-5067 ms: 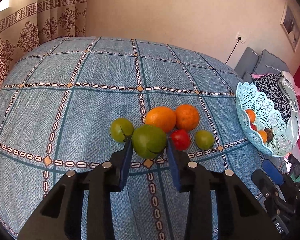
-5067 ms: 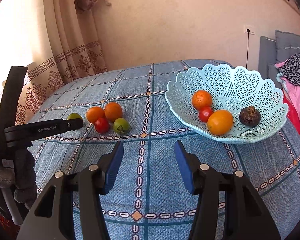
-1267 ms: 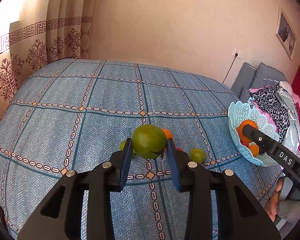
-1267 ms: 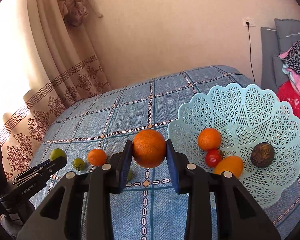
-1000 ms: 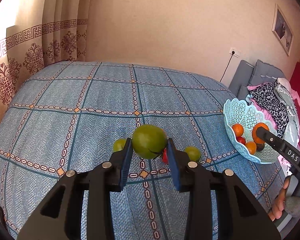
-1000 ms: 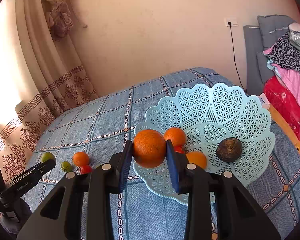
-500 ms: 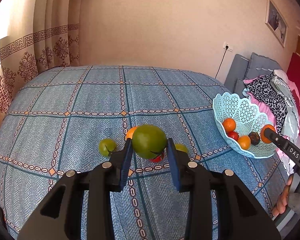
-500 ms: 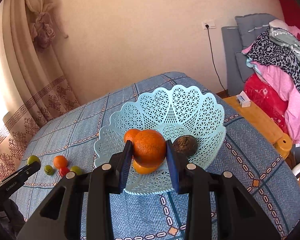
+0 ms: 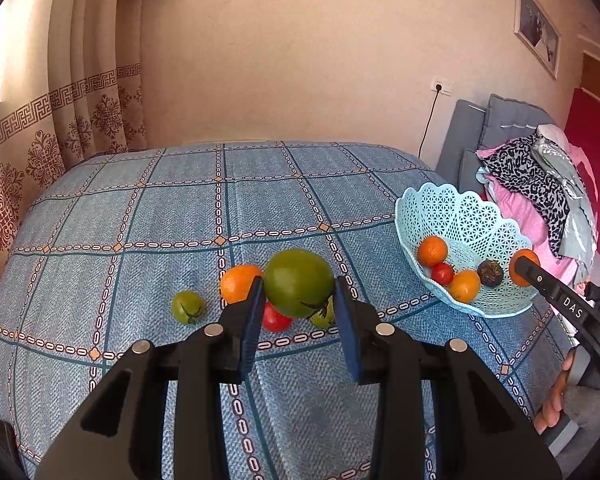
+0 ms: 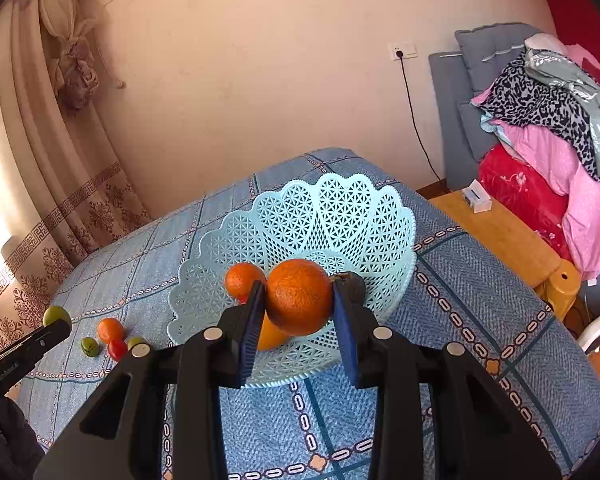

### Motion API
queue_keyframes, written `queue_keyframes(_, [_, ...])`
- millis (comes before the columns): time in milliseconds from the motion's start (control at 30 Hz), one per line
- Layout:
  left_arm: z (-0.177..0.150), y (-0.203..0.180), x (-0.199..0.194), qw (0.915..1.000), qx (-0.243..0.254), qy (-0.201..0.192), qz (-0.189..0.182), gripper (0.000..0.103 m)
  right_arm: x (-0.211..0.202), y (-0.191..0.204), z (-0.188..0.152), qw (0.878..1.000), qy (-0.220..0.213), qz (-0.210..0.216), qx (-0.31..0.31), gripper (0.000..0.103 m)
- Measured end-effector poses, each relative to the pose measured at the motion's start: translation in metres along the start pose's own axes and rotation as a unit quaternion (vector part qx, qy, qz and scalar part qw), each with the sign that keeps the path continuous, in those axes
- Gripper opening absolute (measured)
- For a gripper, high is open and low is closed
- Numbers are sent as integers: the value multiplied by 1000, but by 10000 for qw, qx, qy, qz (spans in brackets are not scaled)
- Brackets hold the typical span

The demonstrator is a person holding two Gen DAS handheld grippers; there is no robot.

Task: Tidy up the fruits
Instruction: 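Carry the orange into the basket and open the right gripper while the left carries the lime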

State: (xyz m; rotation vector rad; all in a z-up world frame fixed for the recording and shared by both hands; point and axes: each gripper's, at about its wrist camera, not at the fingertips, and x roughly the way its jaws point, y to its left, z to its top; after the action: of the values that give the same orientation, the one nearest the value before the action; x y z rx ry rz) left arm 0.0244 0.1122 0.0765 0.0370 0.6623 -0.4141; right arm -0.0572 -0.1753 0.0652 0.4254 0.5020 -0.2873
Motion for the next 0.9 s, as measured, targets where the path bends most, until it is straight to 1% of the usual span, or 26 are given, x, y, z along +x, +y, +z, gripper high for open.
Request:
queue_keyframes(467, [11,-45,-1,9991,372,-43,-177,35,-9,-10,2,9995,-281,-36,143,36])
queue_keyframes(733, [12,-70,9,9979,569,35,-309,35,-13,-22,2,9983,-489,-172,283,36])
queue_keyframes(900, [12,-88,17,9963,712,110,-461,35,-18,-23,1,9969,-680,-321,234,36])
